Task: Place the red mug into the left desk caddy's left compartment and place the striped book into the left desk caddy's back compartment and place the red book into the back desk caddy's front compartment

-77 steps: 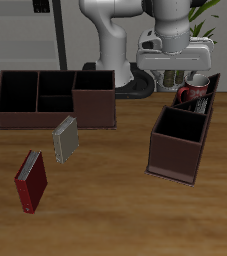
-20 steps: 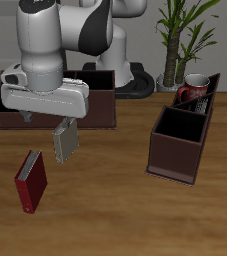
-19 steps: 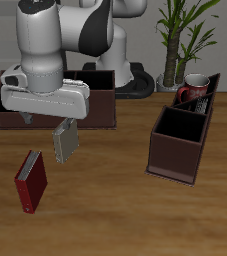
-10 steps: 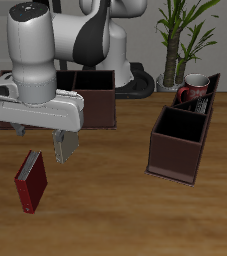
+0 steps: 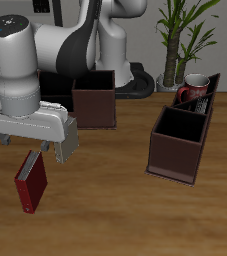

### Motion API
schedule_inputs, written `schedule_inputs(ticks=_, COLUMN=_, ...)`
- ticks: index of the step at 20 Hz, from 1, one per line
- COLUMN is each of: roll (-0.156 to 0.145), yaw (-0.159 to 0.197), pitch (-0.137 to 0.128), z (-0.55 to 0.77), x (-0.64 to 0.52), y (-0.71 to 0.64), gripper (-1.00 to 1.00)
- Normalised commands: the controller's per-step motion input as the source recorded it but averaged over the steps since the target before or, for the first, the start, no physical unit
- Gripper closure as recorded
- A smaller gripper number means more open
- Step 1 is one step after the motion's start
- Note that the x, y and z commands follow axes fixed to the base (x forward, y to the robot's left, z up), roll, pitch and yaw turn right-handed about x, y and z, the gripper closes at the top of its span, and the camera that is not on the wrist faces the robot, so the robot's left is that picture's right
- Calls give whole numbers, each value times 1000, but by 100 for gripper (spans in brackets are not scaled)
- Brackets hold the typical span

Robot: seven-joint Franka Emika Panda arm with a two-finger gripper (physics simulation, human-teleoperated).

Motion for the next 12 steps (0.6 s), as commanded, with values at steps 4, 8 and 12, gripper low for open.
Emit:
schedule_inputs(ticks=4, roll=7, yaw=5, pitch=-20, z=-167, x=-43, y=-74, gripper=-100)
schedule_inputs(ticks=8, roll=-24, yaw=-21, pitch=-16, z=-231, x=-53, y=-115, gripper=-100)
schedule_inputs(ticks=12, roll=9, yaw=-49, pitch=-48, z=-390, x=-1, y=-261, gripper=-100)
